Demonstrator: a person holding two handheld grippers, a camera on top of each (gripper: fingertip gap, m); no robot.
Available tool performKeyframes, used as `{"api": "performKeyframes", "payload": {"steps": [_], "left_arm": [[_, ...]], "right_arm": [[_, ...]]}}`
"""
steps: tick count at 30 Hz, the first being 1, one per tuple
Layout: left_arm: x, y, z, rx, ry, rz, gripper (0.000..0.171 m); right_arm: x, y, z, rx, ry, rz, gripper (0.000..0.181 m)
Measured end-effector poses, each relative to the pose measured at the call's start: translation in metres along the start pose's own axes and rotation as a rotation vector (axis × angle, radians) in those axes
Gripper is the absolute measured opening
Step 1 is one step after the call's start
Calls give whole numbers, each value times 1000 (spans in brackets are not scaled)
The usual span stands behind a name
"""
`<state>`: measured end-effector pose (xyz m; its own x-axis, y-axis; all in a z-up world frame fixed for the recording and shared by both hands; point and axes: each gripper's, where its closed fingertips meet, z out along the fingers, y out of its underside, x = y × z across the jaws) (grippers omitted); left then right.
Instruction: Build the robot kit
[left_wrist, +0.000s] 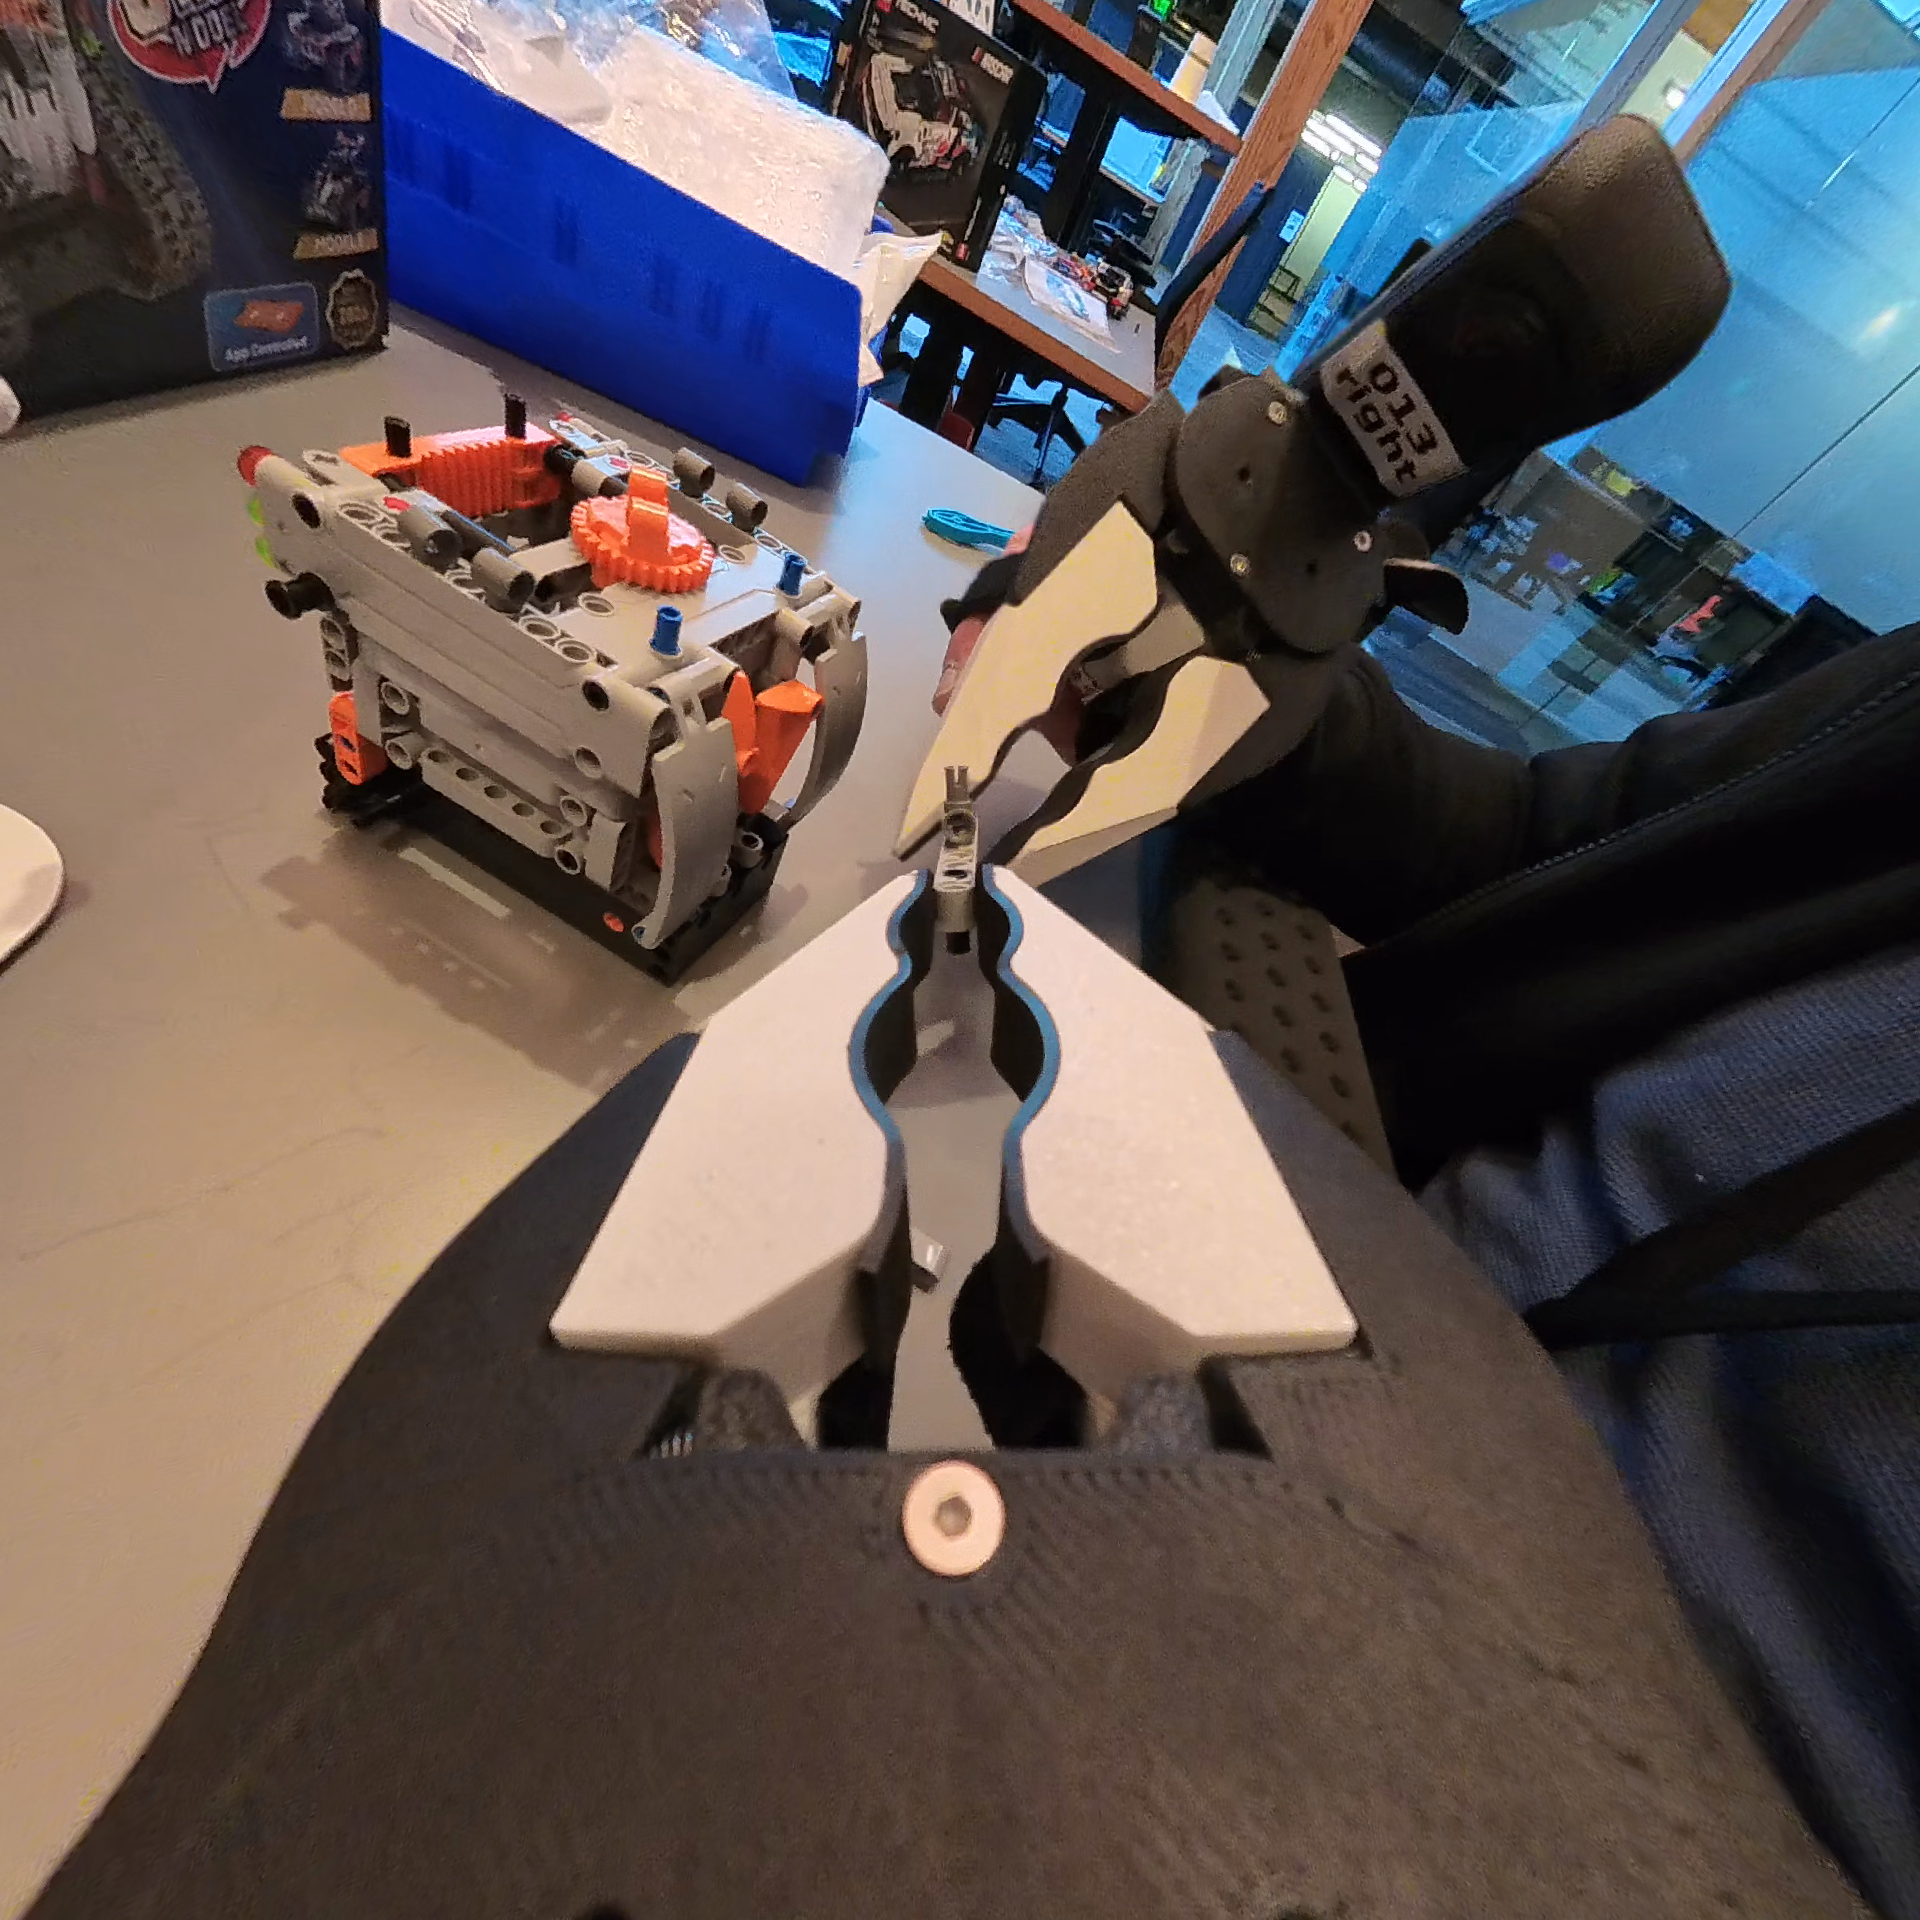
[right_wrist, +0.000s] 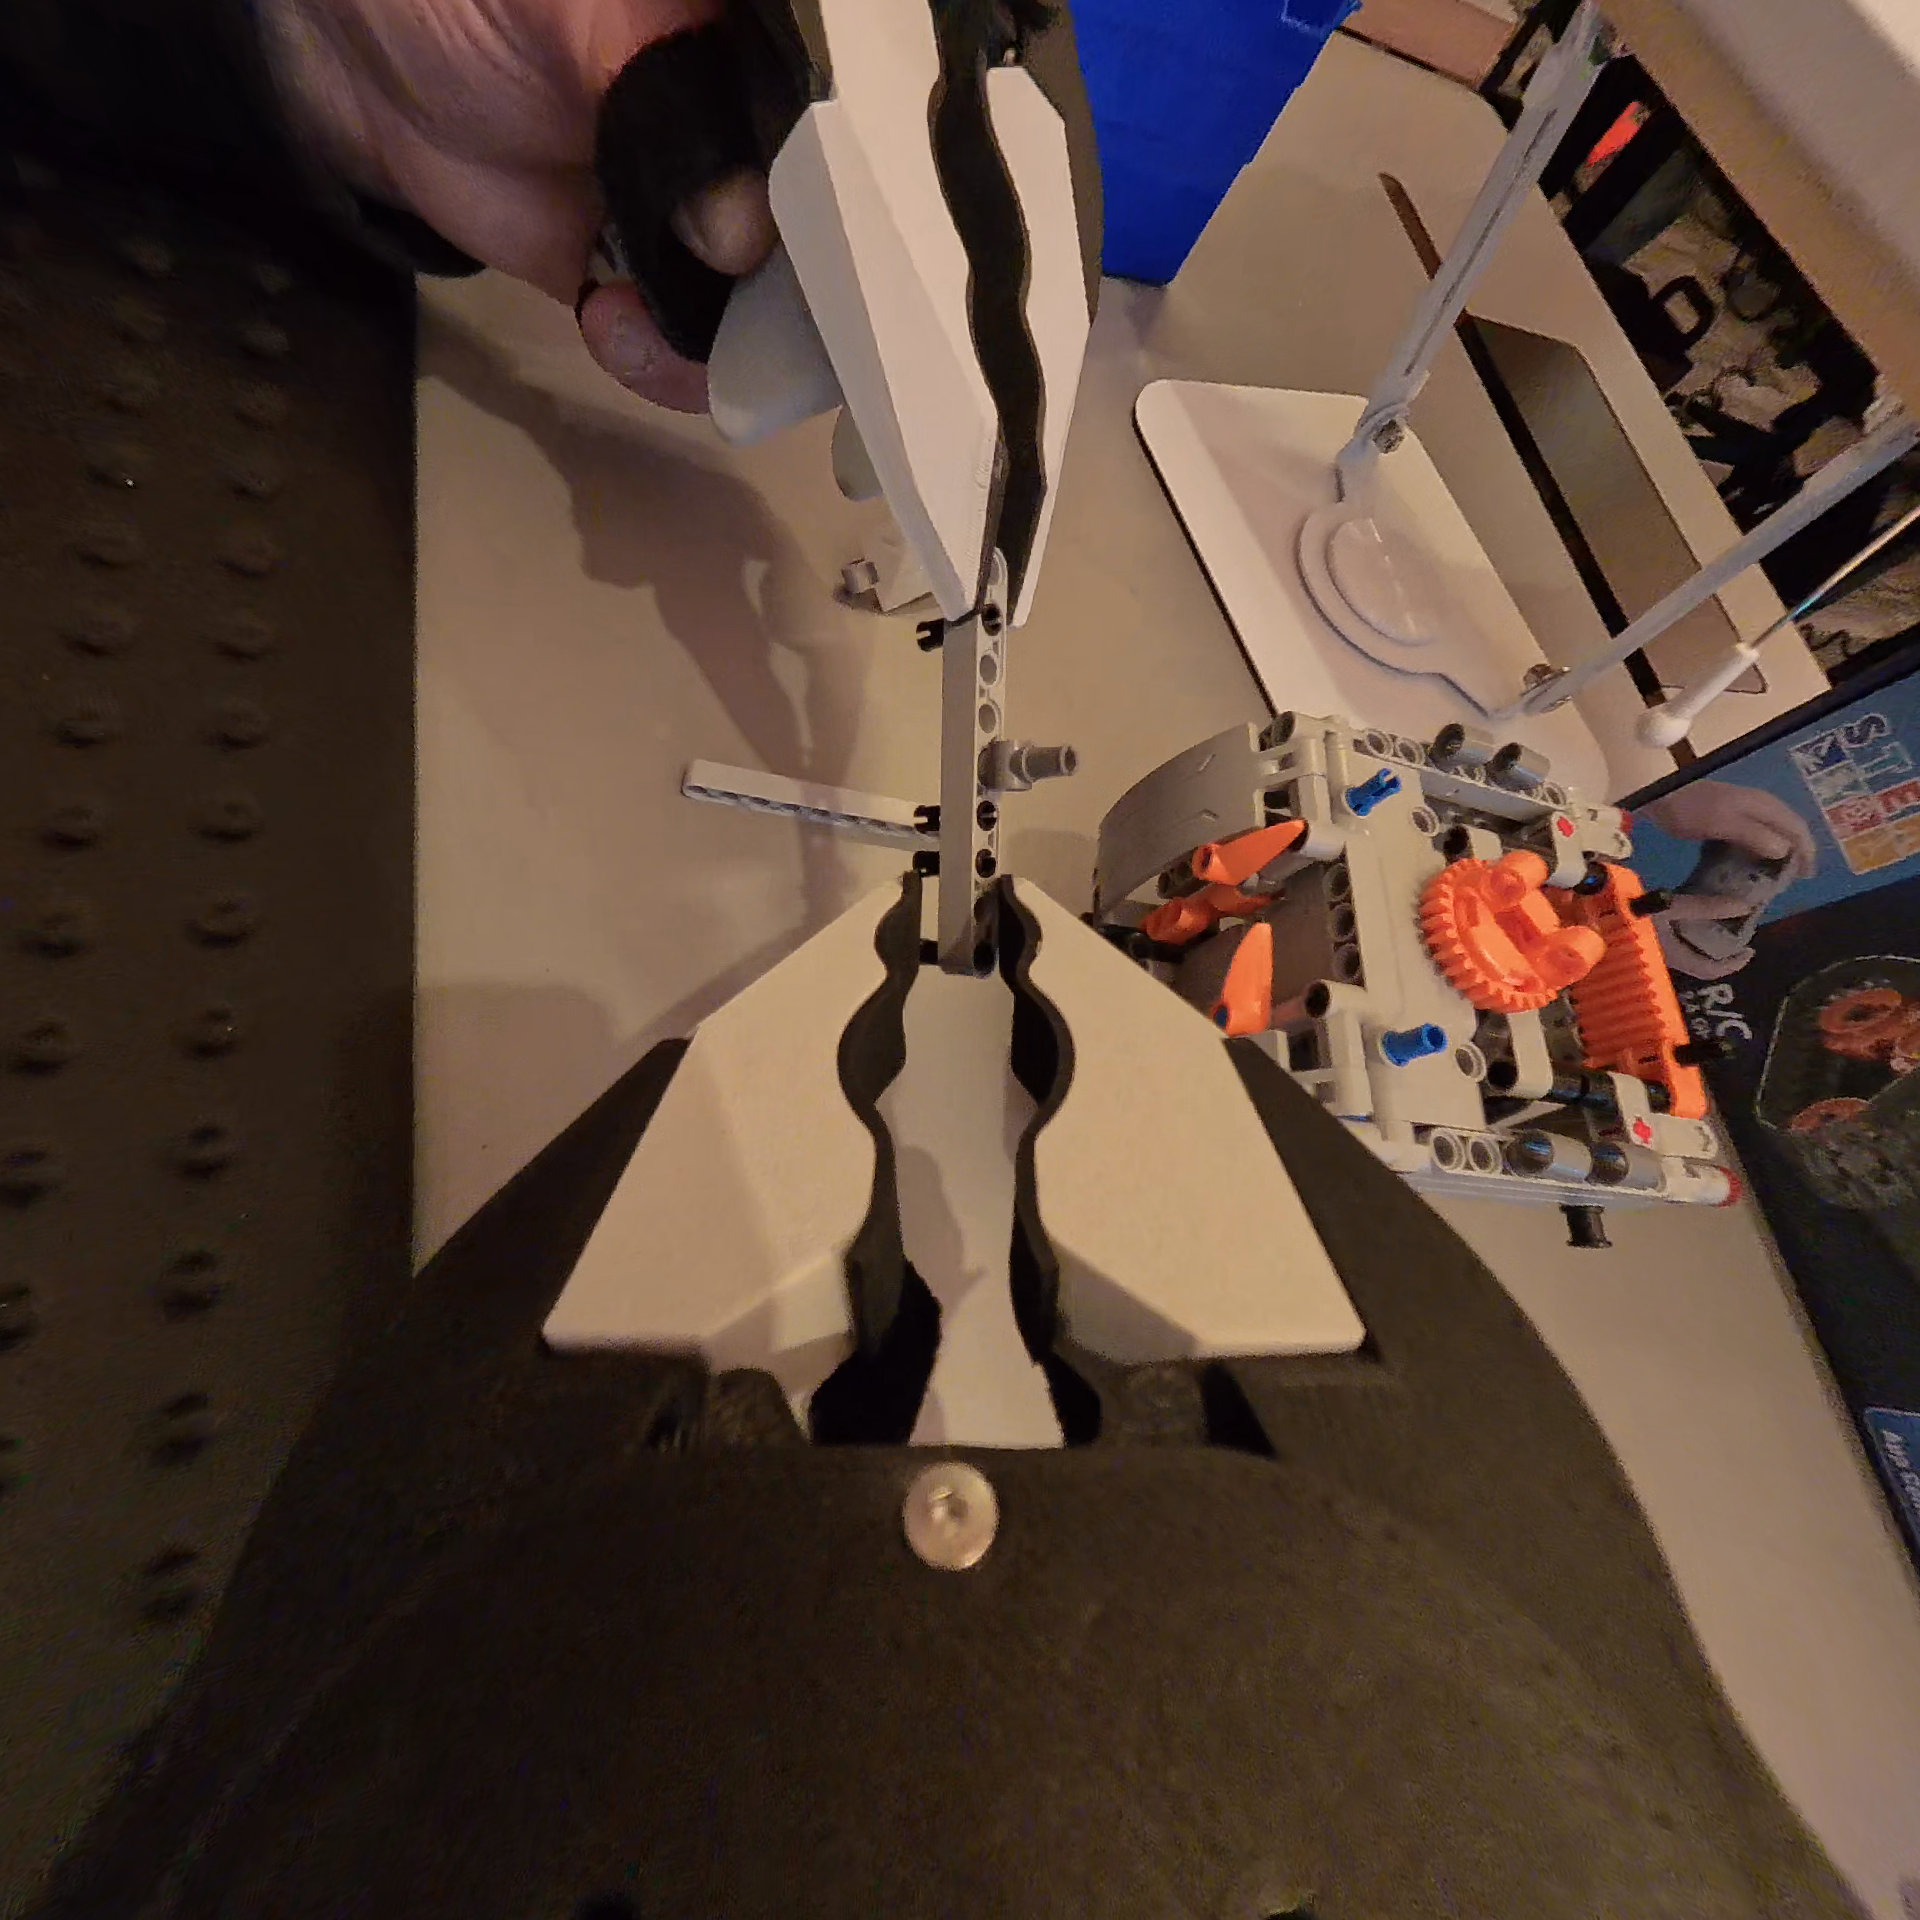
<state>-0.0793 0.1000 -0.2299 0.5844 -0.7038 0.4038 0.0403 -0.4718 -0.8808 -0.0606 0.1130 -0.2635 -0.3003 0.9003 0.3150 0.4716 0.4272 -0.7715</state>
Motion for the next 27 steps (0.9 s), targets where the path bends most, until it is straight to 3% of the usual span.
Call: {"api": "performKeyframes", "payload": {"steps": [6, 12, 18, 27], "left_arm": [[-3, 8, 3, -51, -5, -15, 6], [-23, 3, -15, -51, -133, 39, 9], [-25, 23, -5, -170, -167, 78, 9], [-27, 29, -2, -211, -194, 99, 10]], "right_arm": [[-8, 10, -3, -23, -105, 83, 8], [-20, 47, -10, -156, -263, 226, 8], [-40, 77, -18, -331, -427, 288, 9], [-29, 82, -16, -350, -355, 252, 23]]}}
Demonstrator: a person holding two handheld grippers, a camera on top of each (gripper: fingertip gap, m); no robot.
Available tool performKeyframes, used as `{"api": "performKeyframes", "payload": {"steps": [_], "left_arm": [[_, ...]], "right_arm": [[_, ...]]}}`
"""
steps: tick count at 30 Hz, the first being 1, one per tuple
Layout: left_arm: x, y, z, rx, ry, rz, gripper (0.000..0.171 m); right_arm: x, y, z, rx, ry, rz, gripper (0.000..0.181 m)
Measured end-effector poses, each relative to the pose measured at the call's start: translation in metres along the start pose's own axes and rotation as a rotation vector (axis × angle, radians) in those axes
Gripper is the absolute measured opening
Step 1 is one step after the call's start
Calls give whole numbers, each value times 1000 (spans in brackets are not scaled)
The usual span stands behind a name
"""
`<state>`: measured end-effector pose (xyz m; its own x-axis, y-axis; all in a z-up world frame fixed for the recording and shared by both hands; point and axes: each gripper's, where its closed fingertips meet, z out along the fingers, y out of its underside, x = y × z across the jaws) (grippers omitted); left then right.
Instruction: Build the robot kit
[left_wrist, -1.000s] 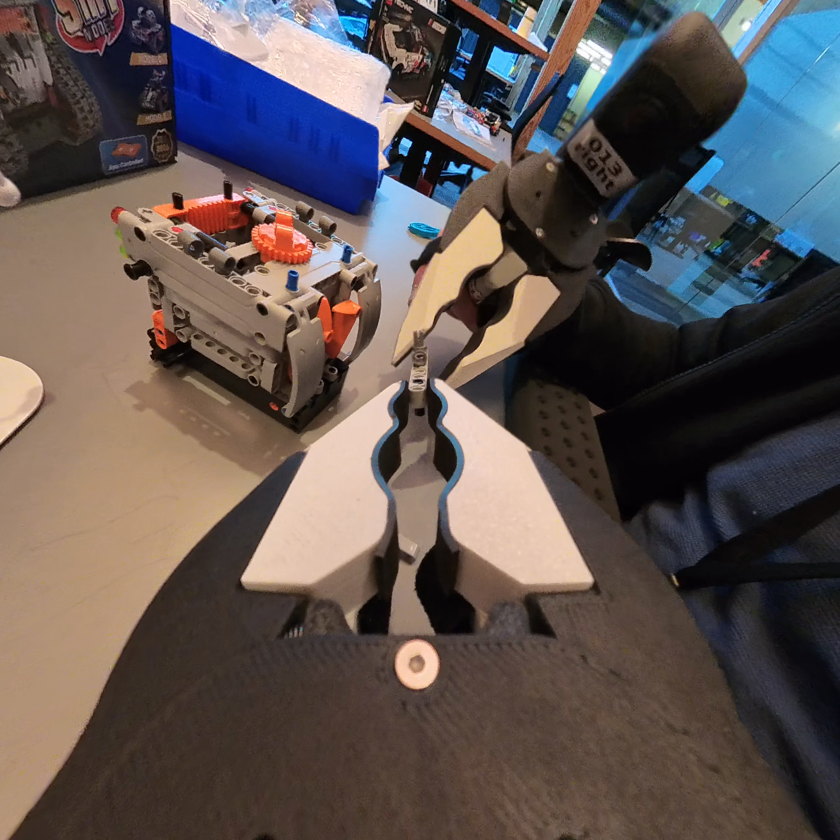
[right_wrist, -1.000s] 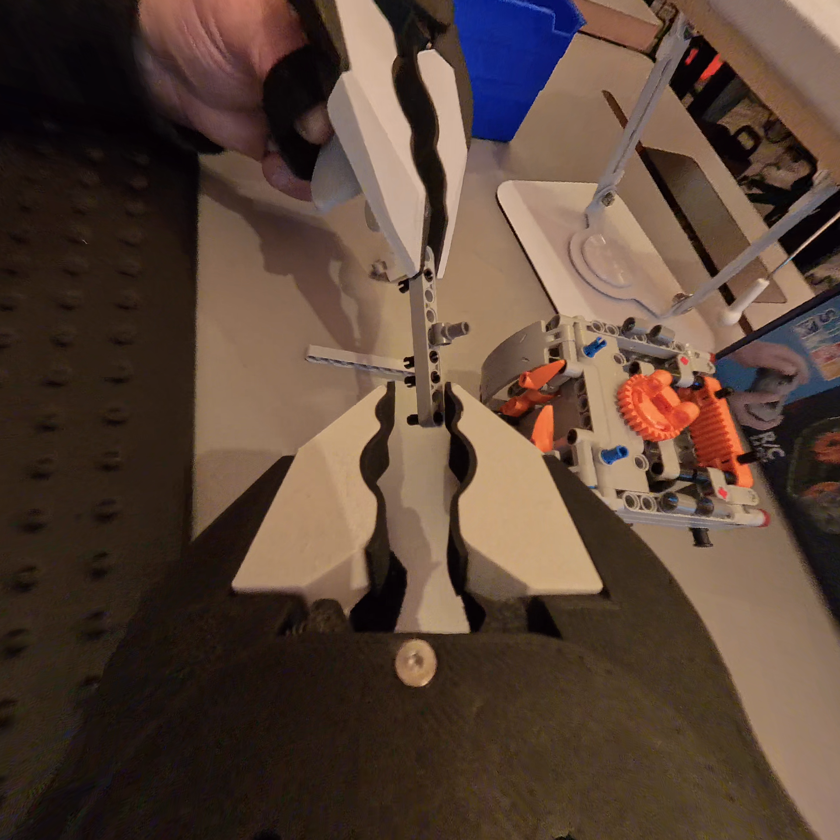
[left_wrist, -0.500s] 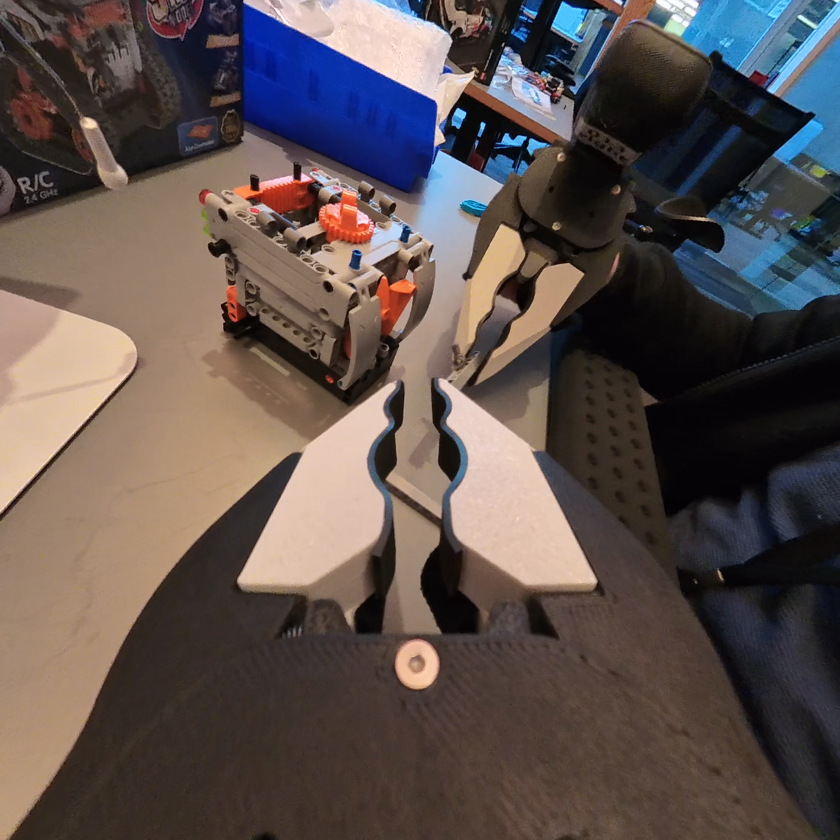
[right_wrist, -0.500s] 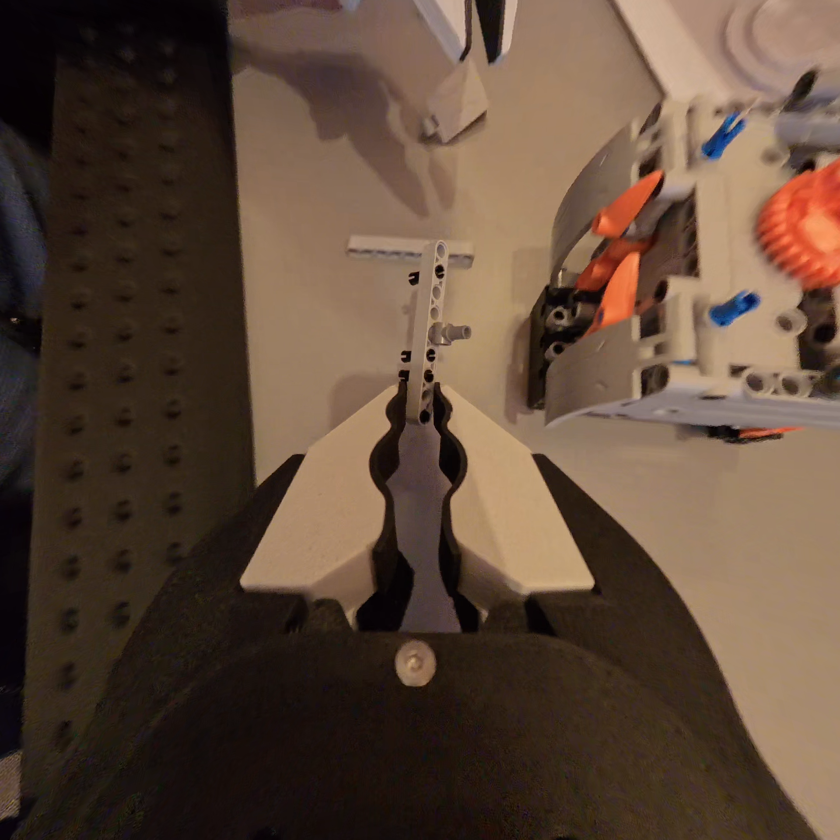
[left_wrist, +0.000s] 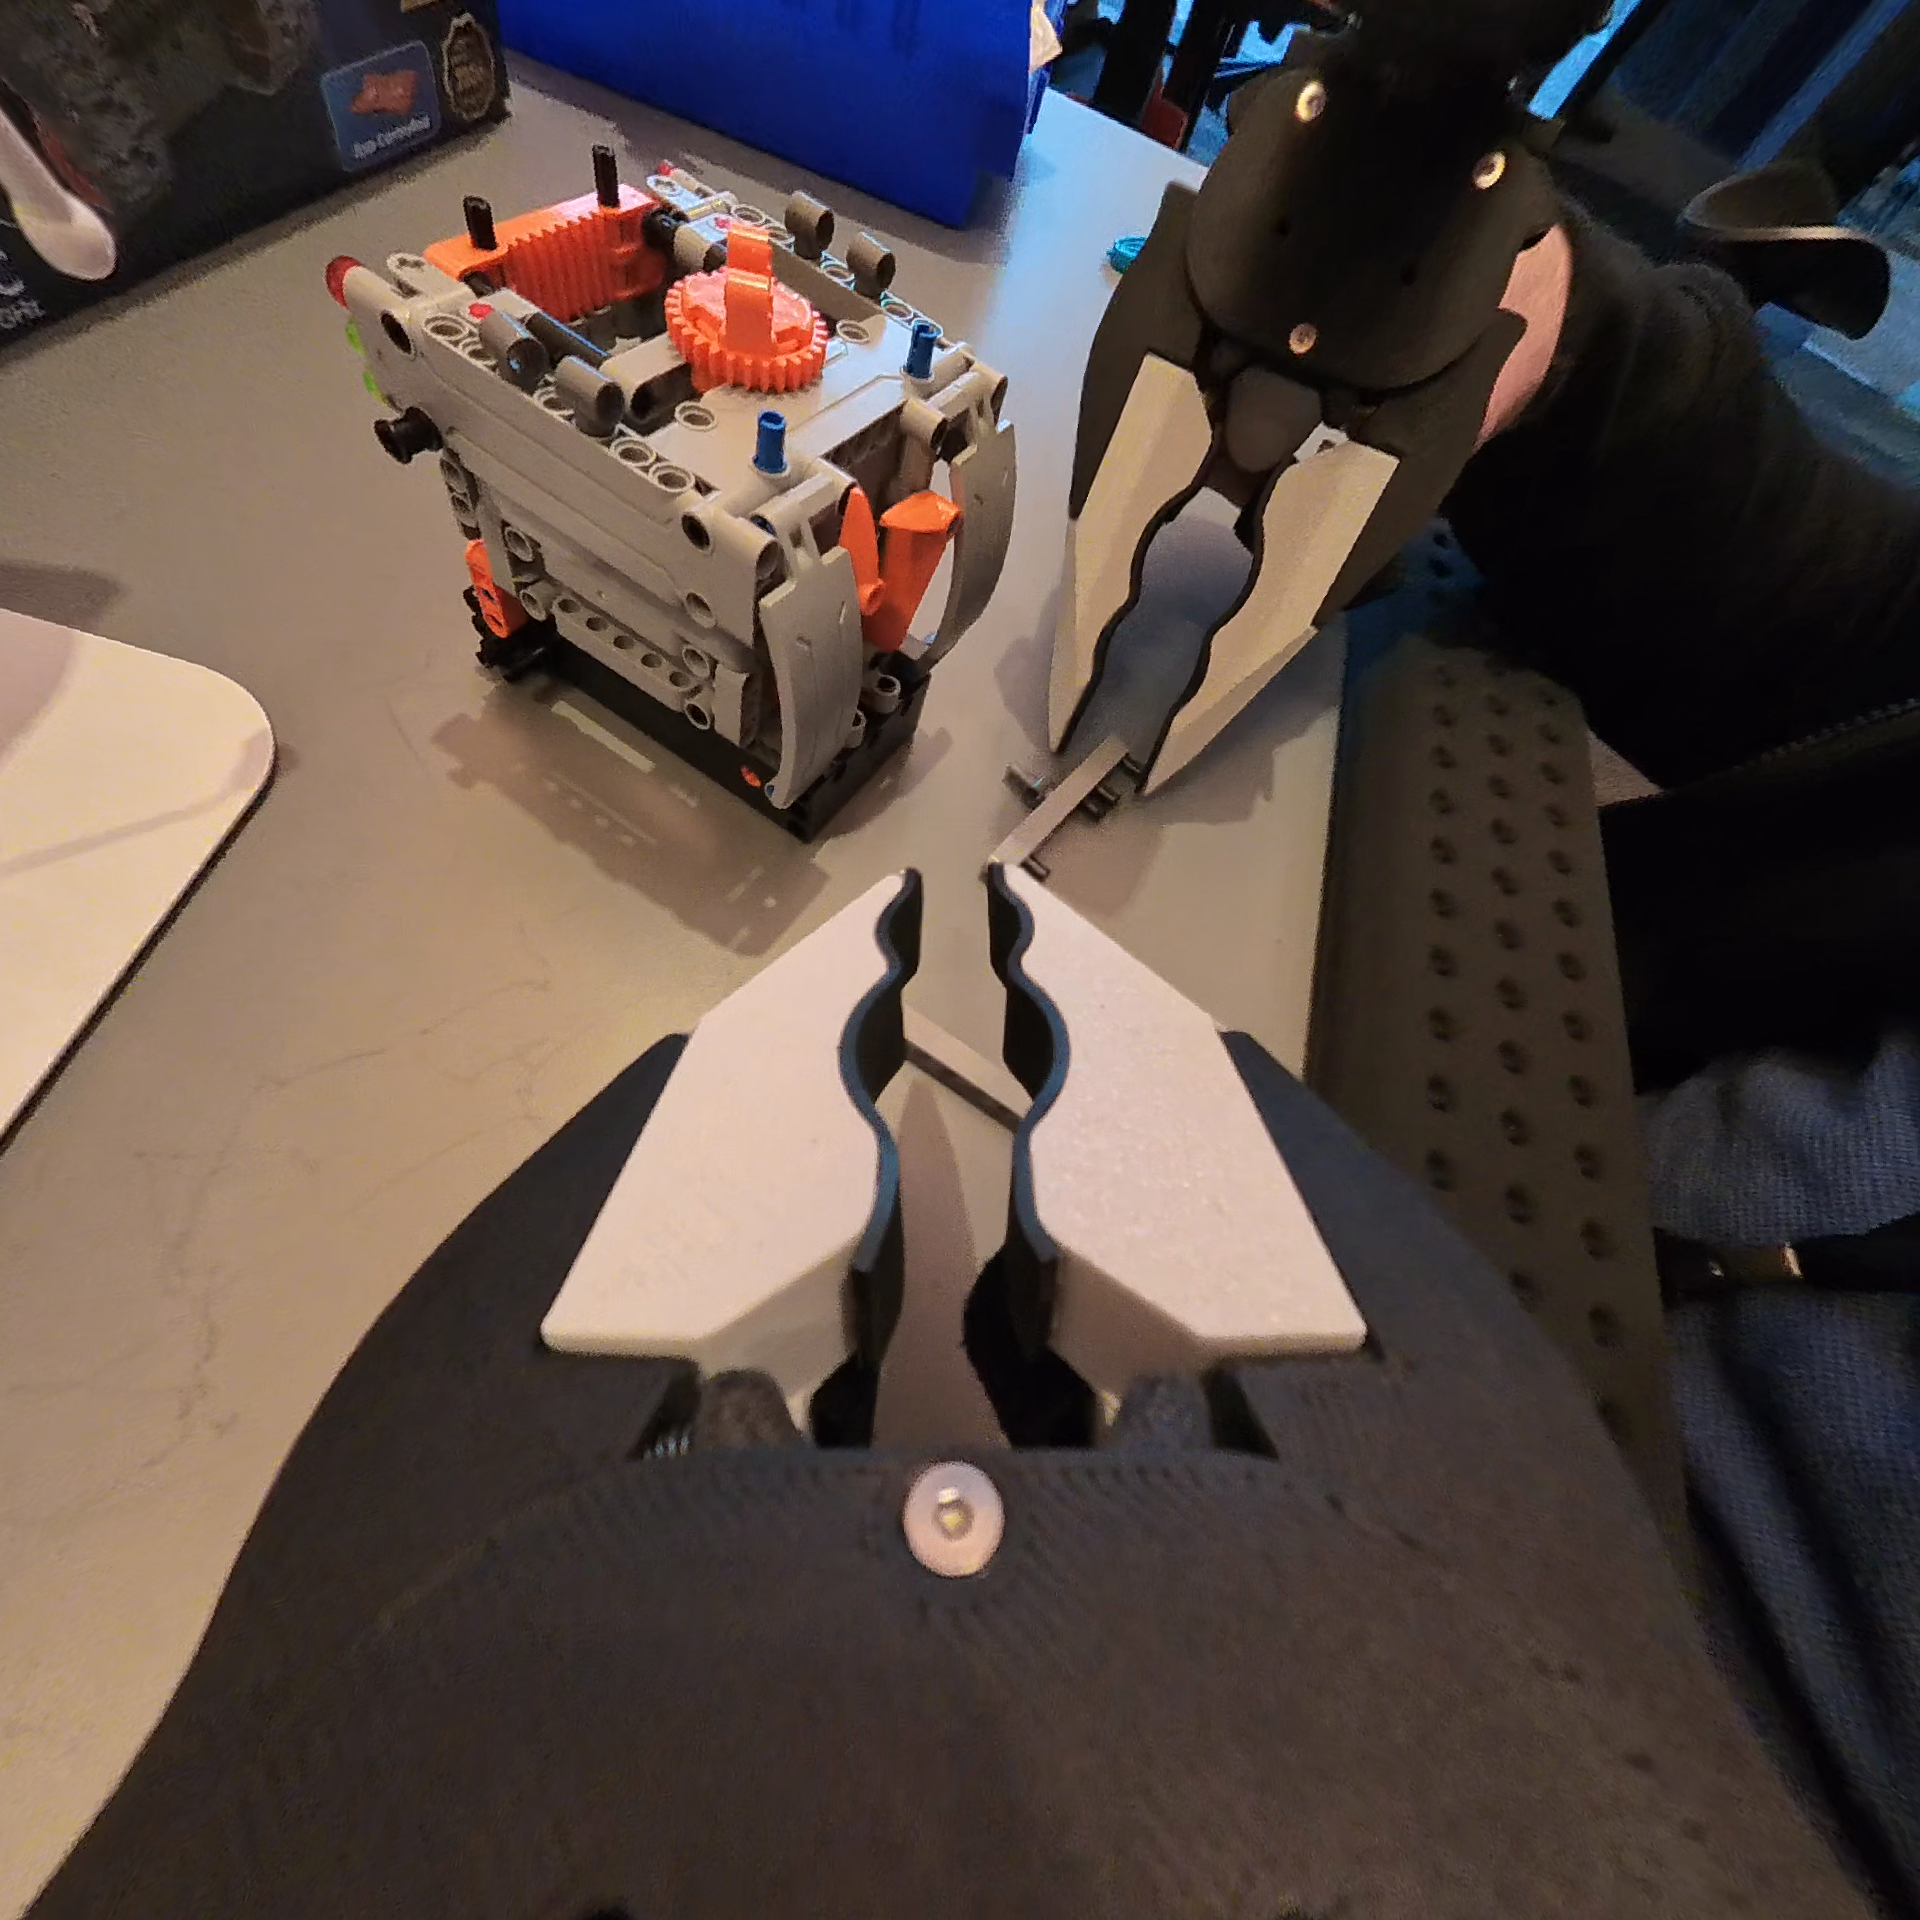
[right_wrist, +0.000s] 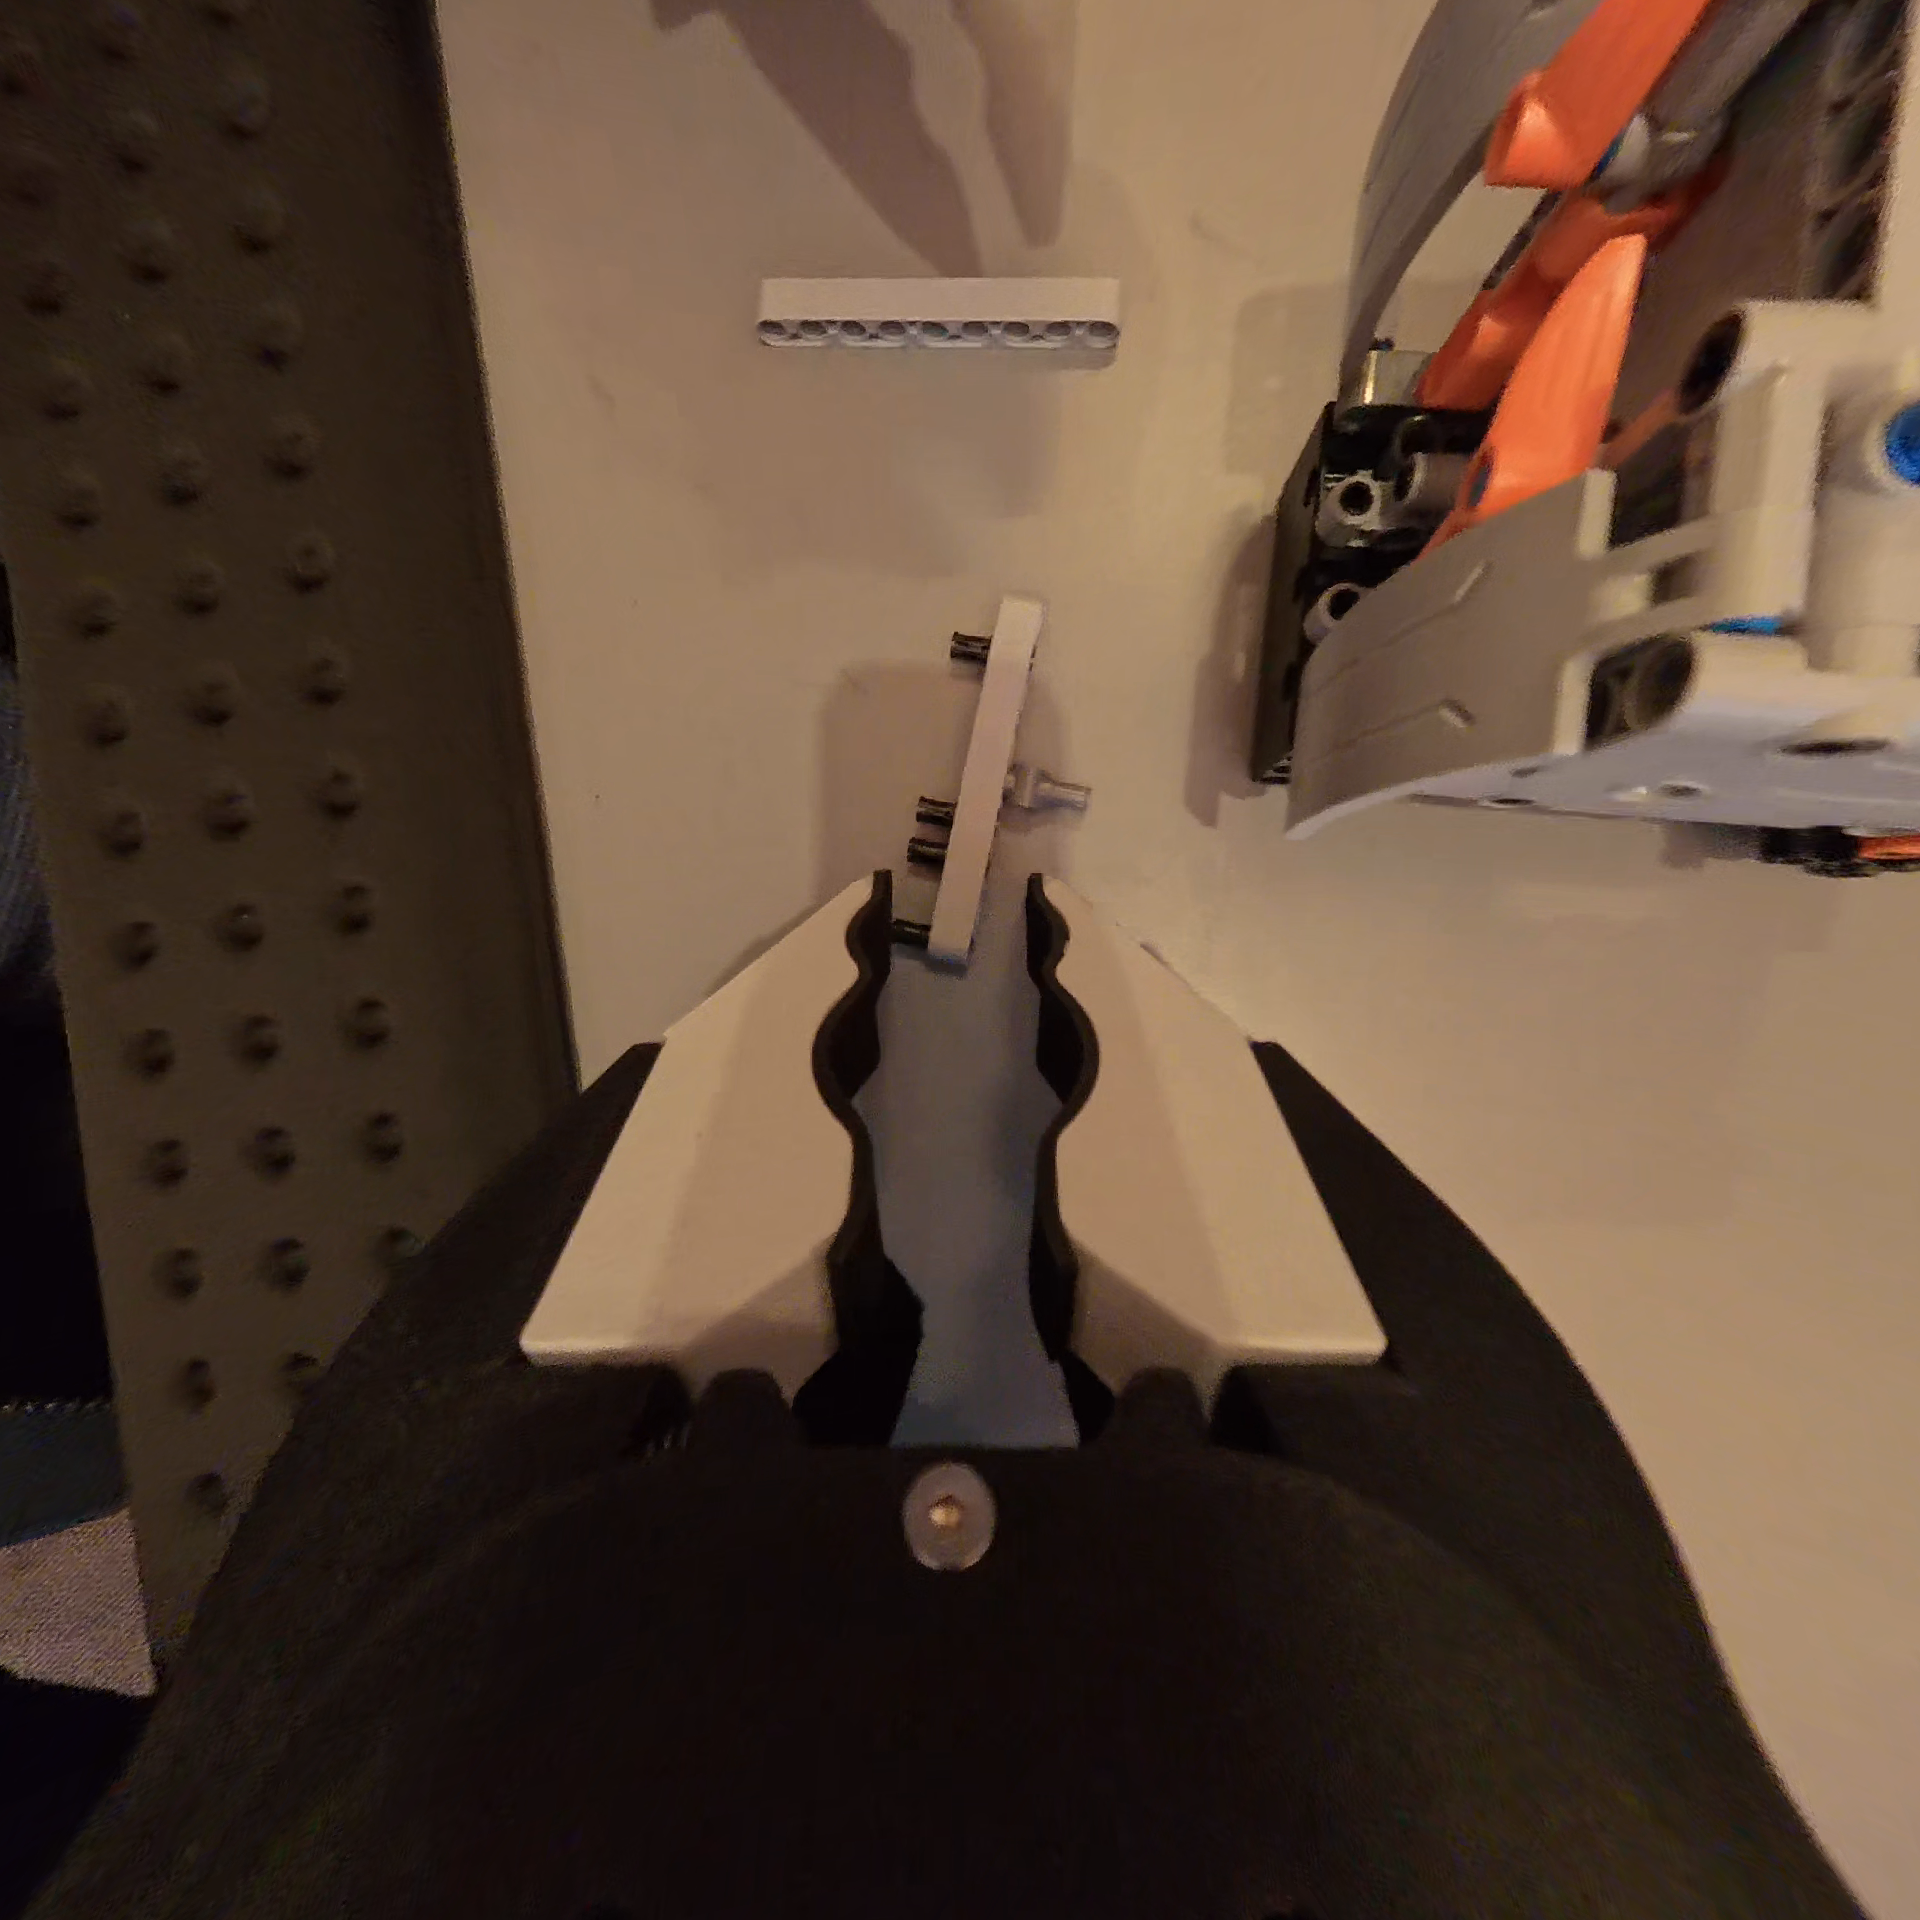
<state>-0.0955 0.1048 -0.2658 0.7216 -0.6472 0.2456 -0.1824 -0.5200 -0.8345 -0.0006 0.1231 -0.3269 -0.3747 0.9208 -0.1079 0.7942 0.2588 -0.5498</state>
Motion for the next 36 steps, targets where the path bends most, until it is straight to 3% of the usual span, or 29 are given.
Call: {"api": "performKeyframes", "payload": {"steps": [7, 12, 16, 20, 23, 26, 31, 33, 36], "left_arm": [[14, -10, -4, -25, -91, 161, 14], [35, -24, -32, -38, -166, 282, 16], [28, -39, -96, -35, -302, 328, 15], [-24, -43, -196, -151, -569, 360, 12], [-71, -35, -264, -277, -714, 268, 15], [-110, -33, -301, -336, -730, 212, 14], [-146, -22, -301, -501, -569, 185, 17], [-146, 2, -296, -630, -523, 179, 18], [-133, 59, -293, -843, -441, 157, 19]], "right_arm": [[4, -10, -13, 145, 42, -43, 11], [5, -22, -22, 256, 47, -66, 8], [9, -23, -24, 287, 45, -44, 8], [10, -22, -21, 294, 46, -41, 8], [11, -23, -24, 322, 43, -40, 7], [12, -24, -27, 348, 34, -26, 7], [12, -22, -24, 342, 28, -30, 7], [12, -21, -23, 341, 26, -24, 7], [13, -20, -22, 336, 24, -18, 7]]}}
